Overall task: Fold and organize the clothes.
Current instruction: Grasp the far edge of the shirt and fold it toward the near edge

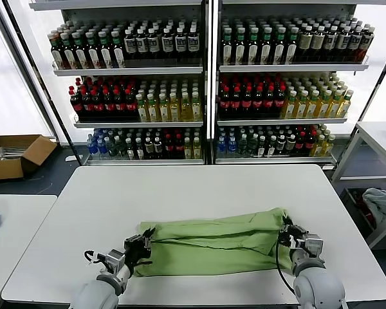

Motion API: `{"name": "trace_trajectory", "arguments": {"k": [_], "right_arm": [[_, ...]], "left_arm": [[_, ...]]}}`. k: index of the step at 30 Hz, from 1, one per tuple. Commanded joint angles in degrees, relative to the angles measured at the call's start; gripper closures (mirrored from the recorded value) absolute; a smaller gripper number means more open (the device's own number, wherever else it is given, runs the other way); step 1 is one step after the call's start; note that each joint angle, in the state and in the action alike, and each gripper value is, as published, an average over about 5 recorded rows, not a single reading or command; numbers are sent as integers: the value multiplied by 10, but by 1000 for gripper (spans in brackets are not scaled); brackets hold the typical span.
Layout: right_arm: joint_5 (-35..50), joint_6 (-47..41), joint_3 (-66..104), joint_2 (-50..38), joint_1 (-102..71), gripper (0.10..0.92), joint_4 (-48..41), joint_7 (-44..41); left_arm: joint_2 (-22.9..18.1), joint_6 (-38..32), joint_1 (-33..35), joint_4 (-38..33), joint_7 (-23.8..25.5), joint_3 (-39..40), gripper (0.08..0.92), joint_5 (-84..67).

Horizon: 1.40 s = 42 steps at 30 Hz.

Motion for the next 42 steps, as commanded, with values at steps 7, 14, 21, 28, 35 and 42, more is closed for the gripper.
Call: {"name": "trace_trajectory", "arguments": {"k": [7, 14, 21, 28, 35, 42], "right_arm": [[-10, 0, 2, 7, -43, 918, 14, 9], [-8, 0, 12, 12, -67, 918, 60, 10], [-7, 0, 17, 10, -83, 918, 109, 10], [-24, 1, 7, 14, -108, 918, 127, 11], [-37, 1, 9, 19, -102, 918, 81, 17], [-43, 3, 15, 20, -80, 918, 12, 20]], "left_arm": [[-3, -5, 34, -9, 3, -4, 913, 26], [-3, -6, 23, 4, 3, -3, 913, 26], [-8, -5, 15, 9, 4, 2, 913, 27], [-8, -6, 15, 8, 5, 0, 913, 27], [-9, -7, 14, 6, 4, -5, 913, 32], [-10, -9, 12, 10, 6, -6, 829, 43]]}}
